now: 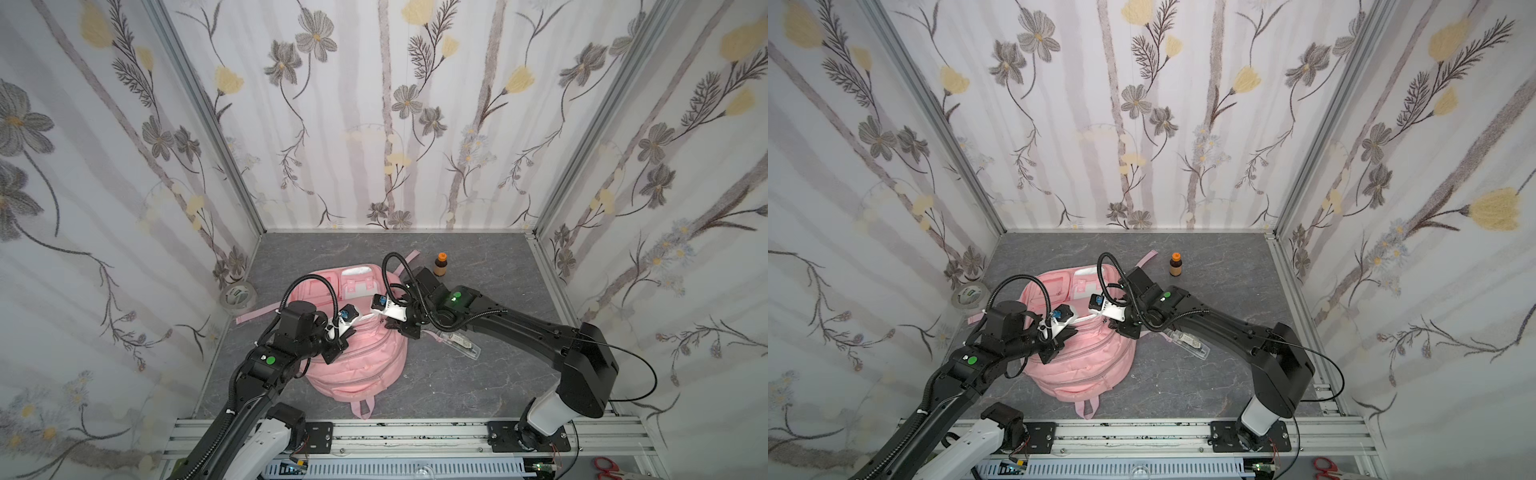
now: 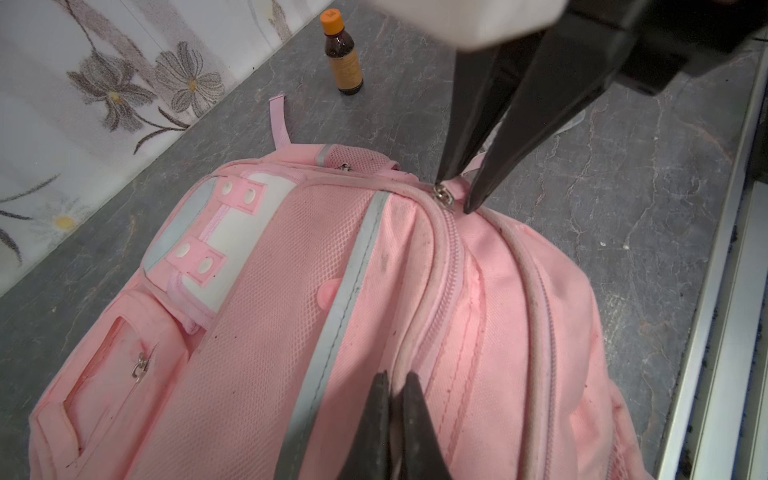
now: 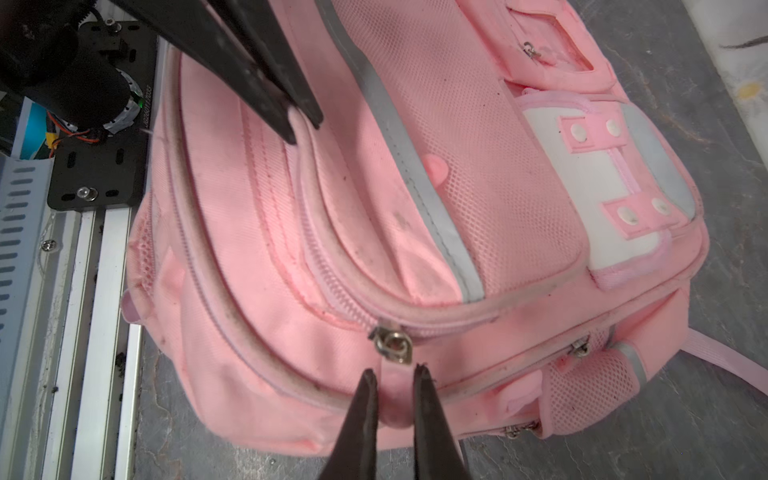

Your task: Pack the student bag

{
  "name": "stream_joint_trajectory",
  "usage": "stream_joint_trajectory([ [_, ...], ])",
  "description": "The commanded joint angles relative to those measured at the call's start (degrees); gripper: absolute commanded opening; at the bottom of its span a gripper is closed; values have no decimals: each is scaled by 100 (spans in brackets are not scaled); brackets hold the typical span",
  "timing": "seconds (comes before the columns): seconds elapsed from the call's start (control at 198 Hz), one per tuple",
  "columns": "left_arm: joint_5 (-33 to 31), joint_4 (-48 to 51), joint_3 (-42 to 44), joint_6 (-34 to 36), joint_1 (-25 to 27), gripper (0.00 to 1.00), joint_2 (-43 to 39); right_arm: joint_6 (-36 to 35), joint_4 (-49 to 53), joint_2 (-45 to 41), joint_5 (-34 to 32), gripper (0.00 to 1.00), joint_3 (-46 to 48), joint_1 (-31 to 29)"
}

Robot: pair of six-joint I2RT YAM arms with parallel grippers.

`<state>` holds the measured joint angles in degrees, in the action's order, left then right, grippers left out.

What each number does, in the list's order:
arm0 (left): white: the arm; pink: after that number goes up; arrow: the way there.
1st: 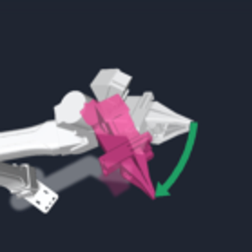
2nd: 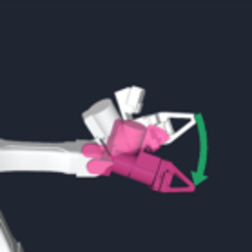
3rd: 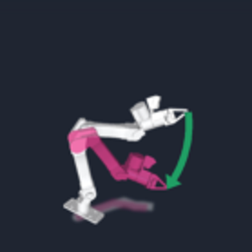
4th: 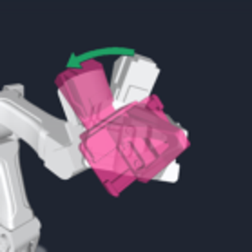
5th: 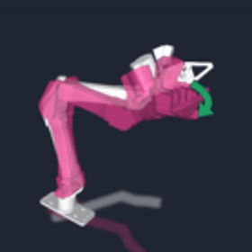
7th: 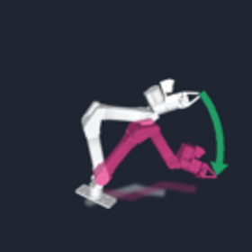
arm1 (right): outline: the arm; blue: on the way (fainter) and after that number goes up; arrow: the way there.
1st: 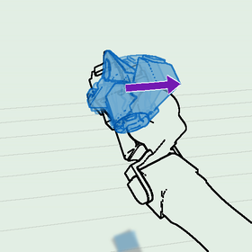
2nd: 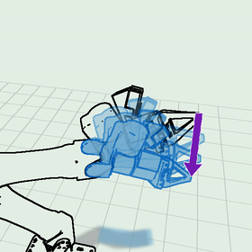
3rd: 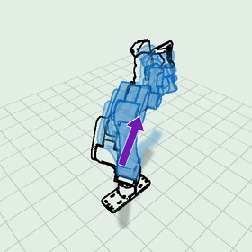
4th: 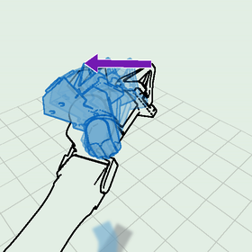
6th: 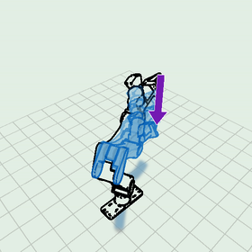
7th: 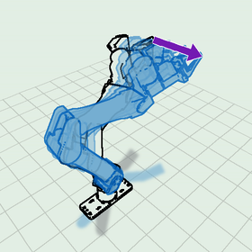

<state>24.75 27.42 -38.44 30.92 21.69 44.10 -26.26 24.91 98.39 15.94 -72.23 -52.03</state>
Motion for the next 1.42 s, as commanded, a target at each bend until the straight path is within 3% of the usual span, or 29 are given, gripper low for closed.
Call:
stream_joint_trajectory([
  [0.0,-398,-435,-126,-320,-7,0,102,506,-584,-274,3,0,82,-141],
  [0.268,-314,-1207,-199,-1251,251,0,334,1207,-871,-169,461,0,76,-453],
  [0.481,-599,-1510,-165,-1466,441,0,400,1441,-1293,-197,375,0,516,-367],
  [0.754,-349,-2424,191,-2522,529,0,278,2156,-2243,-80,154,0,1035,-127],
  [0.764,-349,-2412,206,-2510,529,1,258,2193,-2314,-63,121,0,1055,-124],
  [0.85,-499,-2070,213,-2179,521,43,76,2318,-2630,38,149,2,1163,-80],
  [0.901,-598,-1777,213,-1894,504,57,-65,2335,-2817,122,239,4,1234,-62],
  [0.931,-651,-1562,214,-1703,483,61,-184,2337,-2866,169,275,5,1246,-62],
  [1.012,-683,-919,170,-1158,363,65,-439,2267,-2999,283,390,15,1263,-64],
  [1.149,-477,438,73,-207,98,62,-625,2217,-3121,422,435,28,1233,-62],
  [1.24,-536,900,128,176,-47,59,-698,2185,-3139,465,575,31,1235,-56],
  [1.321,-537,1068,194,382,-168,55,-757,2169,-3132,480,620,23,1276,-55],
  [1.412,-521,1217,277,613,-231,55,-780,2172,-3085,443,487,1,1329,-46],
])
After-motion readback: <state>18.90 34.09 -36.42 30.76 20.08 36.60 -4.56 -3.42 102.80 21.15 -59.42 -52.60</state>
